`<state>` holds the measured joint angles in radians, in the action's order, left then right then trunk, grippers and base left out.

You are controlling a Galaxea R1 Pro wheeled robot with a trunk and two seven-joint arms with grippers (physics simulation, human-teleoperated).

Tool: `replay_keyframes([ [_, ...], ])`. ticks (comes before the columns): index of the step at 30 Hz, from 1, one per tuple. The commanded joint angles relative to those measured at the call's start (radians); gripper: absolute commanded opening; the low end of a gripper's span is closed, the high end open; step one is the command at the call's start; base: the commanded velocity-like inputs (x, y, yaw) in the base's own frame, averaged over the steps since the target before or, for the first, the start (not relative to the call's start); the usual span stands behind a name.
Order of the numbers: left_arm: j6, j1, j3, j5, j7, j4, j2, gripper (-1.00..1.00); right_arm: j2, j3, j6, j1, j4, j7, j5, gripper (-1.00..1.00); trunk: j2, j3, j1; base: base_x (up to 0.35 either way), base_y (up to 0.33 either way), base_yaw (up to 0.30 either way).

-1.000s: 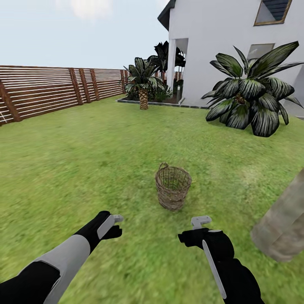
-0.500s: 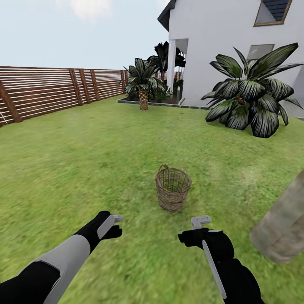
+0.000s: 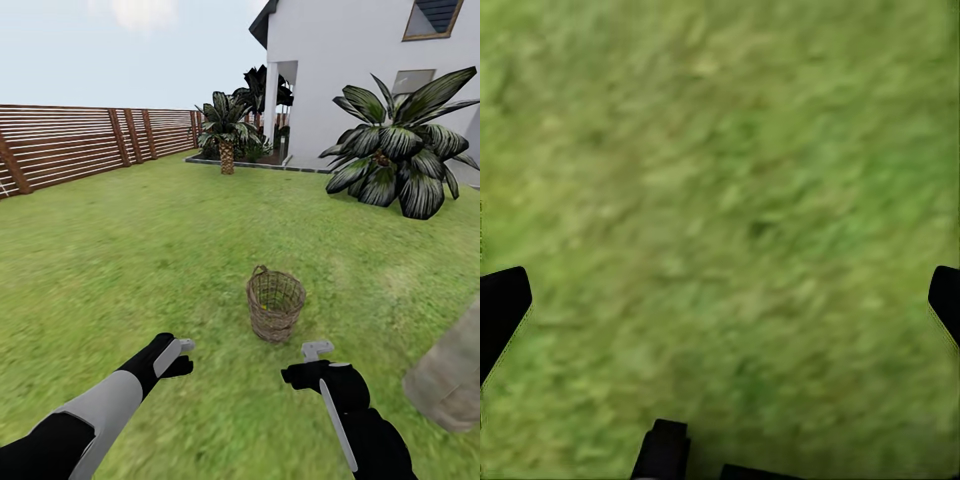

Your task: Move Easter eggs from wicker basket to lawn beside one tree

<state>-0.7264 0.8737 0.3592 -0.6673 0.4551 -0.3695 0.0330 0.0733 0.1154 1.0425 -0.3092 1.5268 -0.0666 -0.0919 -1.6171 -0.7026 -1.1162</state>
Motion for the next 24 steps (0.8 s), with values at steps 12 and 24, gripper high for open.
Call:
replay_keyframes([
  [12, -0.002, 0.001, 0.007, -0.011, 0.008, -0.003, -0.001, 1.00, 0.000, 0.000, 0.005, -0.001, 0.001, -0.007, -0.010, 1.00, 0.000, 0.001, -0.001, 0.340, 0.123, -0.030],
  [24, -0.002, 0.001, 0.006, -0.011, 0.008, -0.002, -0.001, 1.00, 0.000, 0.000, 0.005, -0.001, 0.001, -0.008, -0.009, 1.00, 0.000, 0.014, -0.001, 0.332, 0.160, -0.192],
])
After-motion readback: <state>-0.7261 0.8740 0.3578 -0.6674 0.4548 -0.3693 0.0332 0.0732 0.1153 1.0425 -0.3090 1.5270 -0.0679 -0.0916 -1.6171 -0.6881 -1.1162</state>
